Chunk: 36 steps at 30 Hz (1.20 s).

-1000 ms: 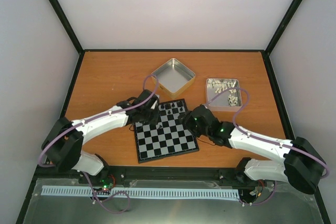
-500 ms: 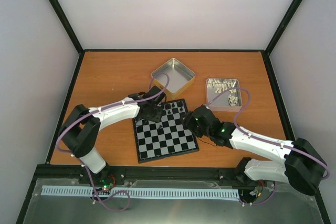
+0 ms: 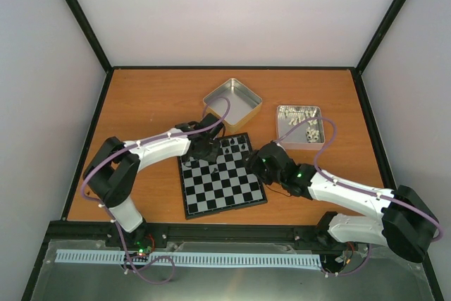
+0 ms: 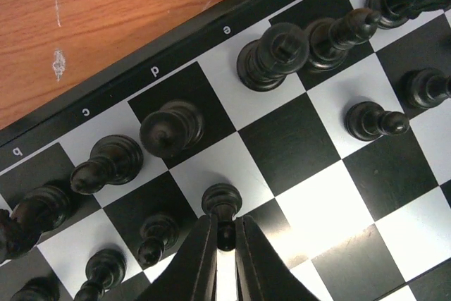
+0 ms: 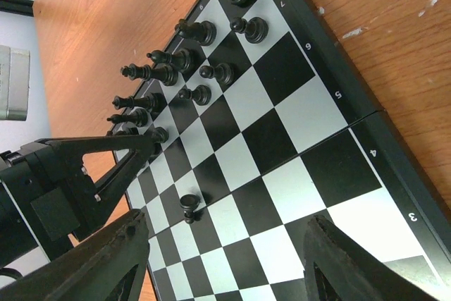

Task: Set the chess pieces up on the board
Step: Place the chess piece on the chessboard, then pick up the chess piece from the chessboard.

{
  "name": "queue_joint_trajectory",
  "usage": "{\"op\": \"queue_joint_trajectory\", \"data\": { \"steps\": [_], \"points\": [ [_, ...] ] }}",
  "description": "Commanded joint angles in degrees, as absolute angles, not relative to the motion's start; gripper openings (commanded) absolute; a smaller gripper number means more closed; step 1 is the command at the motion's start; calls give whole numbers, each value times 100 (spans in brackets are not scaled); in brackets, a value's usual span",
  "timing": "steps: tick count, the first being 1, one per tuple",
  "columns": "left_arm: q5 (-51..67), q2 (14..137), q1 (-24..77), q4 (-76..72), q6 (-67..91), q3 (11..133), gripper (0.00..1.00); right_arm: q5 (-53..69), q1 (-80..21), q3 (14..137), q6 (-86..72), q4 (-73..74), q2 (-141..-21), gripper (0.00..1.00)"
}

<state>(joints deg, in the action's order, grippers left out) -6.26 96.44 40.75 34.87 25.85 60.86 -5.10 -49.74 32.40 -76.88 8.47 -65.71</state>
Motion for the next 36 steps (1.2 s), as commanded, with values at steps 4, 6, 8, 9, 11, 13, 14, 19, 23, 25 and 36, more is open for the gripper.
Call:
{"op": "queue_joint_trajectory", "data": {
  "steps": [4, 6, 8, 9, 11, 13, 14, 19, 23, 25, 36],
  "points": [
    [-665, 9729, 4015, 3577, 2424, 6315, 16, -664, -4913, 3340, -7613, 968, -6615, 60],
    [-624, 9667, 4016, 3625, 2425, 6351, 21, -648, -4913, 3356, -7597, 967, -6639, 60],
    [-568, 9555, 4017, 3639, 2421, 6374, 25, -622, -4913, 3370, -7597, 958, -6672, 60],
    [-512, 9502, 4012, 3620, 2395, 6379, 26, -610, -4913, 3375, -7588, 944, -6691, 60],
    [-423, 9418, 4017, 3612, 2367, 6416, 26, -554, -4913, 3384, -7574, 901, -6733, 60],
    [-394, 9344, 4014, 3642, 2349, 6490, 28, -506, -4913, 3415, -7547, 880, -6792, 60],
    [-402, 9296, 4016, 3661, 2347, 6530, 29, -486, -4913, 3431, -7534, 881, -6820, 60],
    [-533, 8839, 4016, 3654, 2417, 6440, 32, -385, -4920, 3574, -7264, 921, -7047, 60],
    [-706, 8047, 4017, 3300, 2549, 5989, 39, -236, -4964, 4039, -6780, 1251, -7547, 59],
    [-877, 7526, 4012, 3112, 2631, 5713, 42, -362, -5083, 4287, -6663, 1511, -7785, 58],
    [-1995, 4180, 4008, 2355, 2421, 4516, 61, -1074, -5814, 5343, -6678, 2356, -8850, 51]
  ]
}}
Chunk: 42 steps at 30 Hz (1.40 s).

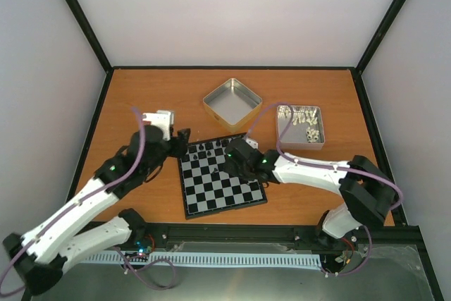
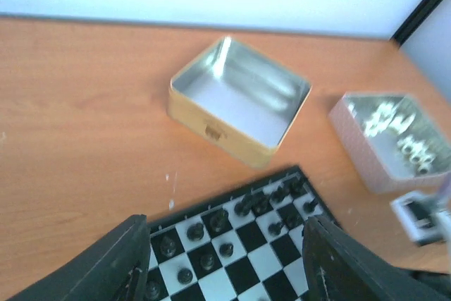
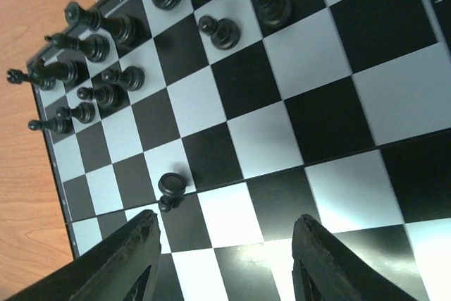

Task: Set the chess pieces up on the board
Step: Pick up the chess piece from the chessboard.

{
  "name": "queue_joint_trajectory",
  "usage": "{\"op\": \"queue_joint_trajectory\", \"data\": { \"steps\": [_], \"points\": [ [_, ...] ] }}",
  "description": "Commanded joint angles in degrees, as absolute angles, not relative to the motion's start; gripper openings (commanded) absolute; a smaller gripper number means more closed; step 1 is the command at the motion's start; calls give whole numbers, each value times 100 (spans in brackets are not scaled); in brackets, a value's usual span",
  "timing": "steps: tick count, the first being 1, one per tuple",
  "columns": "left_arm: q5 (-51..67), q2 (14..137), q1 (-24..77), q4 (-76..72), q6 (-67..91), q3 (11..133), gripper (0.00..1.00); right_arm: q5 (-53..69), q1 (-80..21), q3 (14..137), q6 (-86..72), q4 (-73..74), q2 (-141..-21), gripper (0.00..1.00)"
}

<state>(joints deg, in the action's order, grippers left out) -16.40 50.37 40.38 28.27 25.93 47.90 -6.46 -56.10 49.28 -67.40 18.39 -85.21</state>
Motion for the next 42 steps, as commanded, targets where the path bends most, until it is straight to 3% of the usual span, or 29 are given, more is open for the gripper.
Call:
{"op": "queue_joint_trajectory", "data": {
  "steps": [1, 11, 19, 35, 42],
  "points": [
    [-1954, 3938, 4004, 2329, 2358, 4421, 63, -1147, -5871, 5498, -6687, 2469, -8971, 51],
    [-2031, 2842, 4008, 2786, 2140, 4253, 73, -1799, -6197, 6624, -6706, 3511, -9839, 46],
    [-2227, 2618, 4007, 2902, 2191, 4180, 73, -1882, -6275, 7026, -6864, 3484, -10405, 38],
    [-2322, 2731, 4008, 3004, 2267, 4207, 74, -1686, -6291, 7620, -6618, 3459, -11042, 37],
    [-2314, 2745, 4006, 3012, 2268, 4208, 74, -1653, -6311, 7609, -6560, 3480, -11113, 30]
  ]
}}
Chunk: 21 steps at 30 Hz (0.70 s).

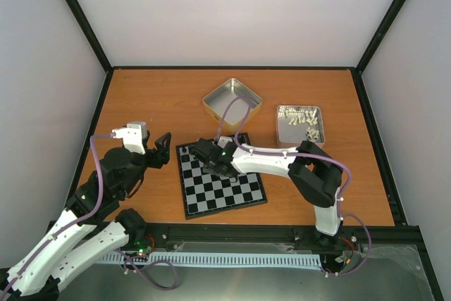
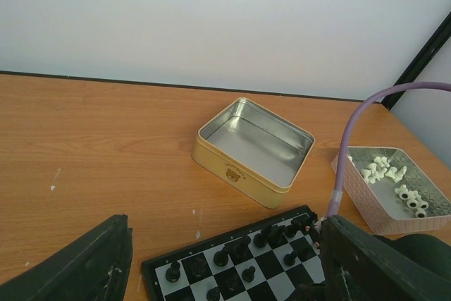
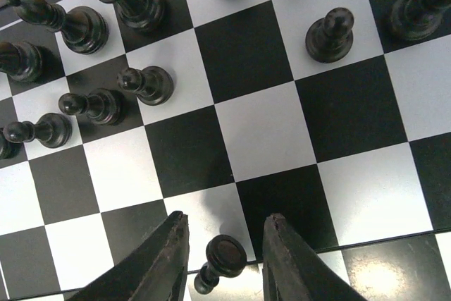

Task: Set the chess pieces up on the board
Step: Pick up the chess piece from the chessboard.

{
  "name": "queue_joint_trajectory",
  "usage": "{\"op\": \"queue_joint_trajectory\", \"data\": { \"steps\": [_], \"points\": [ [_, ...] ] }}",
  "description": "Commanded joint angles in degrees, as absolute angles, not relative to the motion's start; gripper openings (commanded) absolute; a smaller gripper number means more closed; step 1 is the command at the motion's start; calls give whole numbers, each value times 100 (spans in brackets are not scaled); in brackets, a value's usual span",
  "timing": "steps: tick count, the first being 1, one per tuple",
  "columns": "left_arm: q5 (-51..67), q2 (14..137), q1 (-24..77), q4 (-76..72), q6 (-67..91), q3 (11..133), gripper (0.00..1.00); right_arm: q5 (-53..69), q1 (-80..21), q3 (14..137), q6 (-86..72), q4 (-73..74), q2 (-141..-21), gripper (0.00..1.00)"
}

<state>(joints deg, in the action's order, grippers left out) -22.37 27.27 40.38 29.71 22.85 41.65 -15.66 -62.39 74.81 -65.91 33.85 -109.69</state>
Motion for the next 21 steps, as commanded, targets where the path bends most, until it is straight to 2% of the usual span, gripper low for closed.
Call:
{"op": "queue_joint_trajectory", "data": {
  "steps": [1, 9, 13, 21],
  "points": [
    [-2313, 2742, 4008, 3011, 2268, 4202, 74, -1639, -6323, 7623, -6545, 3499, -11132, 30],
    [-2302, 2780, 4008, 3021, 2268, 4208, 74, -1599, -6387, 7819, -6426, 3745, -11320, 28],
    [-2275, 2810, 4008, 3021, 2268, 4213, 74, -1570, -6407, 7901, -6378, 3953, -11372, 23],
    [-2260, 2839, 4007, 3029, 2268, 4218, 74, -1607, -6428, 7958, -6314, 4147, -11373, 21]
  ]
}}
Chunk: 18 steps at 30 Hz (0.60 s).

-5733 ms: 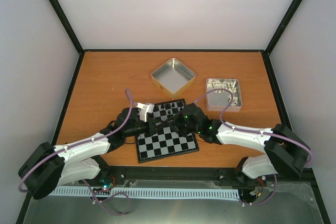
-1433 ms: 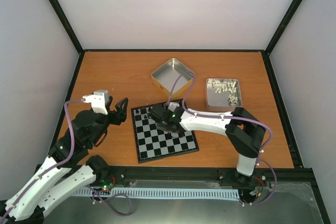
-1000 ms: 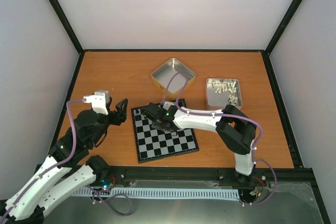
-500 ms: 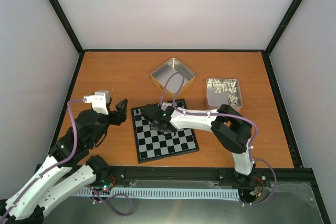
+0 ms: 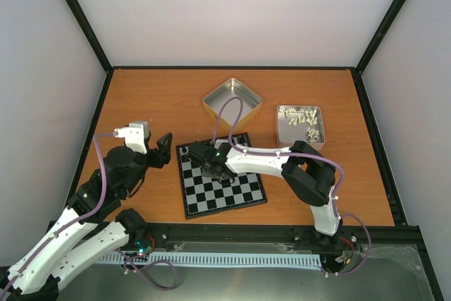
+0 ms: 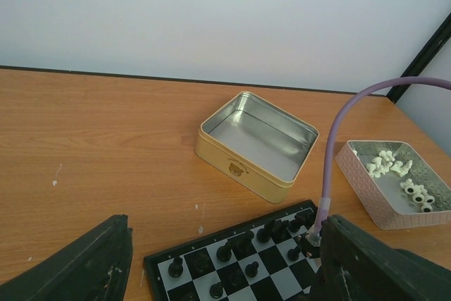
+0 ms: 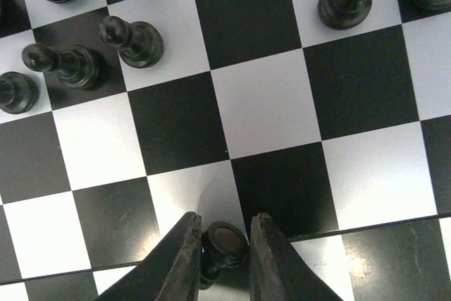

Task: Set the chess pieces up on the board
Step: Pick up the chess piece from the chessboard.

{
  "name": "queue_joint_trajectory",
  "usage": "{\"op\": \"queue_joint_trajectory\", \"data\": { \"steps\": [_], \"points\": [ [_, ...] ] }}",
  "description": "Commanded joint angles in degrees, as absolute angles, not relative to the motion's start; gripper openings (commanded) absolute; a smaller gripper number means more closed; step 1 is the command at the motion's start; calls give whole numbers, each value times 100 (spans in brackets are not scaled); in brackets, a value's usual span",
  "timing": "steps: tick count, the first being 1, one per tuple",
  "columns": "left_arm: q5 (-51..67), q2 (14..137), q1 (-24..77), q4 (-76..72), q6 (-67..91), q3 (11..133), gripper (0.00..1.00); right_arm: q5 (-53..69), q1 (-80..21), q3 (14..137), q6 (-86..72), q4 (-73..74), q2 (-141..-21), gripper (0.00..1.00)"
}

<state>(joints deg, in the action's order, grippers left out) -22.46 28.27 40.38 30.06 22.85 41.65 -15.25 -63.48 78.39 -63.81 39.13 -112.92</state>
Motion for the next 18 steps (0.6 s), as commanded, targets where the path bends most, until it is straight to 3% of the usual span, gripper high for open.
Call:
{"op": "queue_joint_trajectory", "data": {
  "steps": [1, 12, 18],
  "points": [
    [-2263, 2839, 4008, 3030, 2268, 4219, 74, -1609, -6427, 7957, -6304, 4148, -11373, 20],
    [-2161, 2865, 4007, 3090, 2435, 4212, 74, -1737, -6422, 7665, -6394, 3779, -11113, 13],
    [-1234, 2936, 4008, 2840, 3270, 3769, 74, -1881, -6358, 6815, -6736, 2884, -10311, 15]
  ]
}}
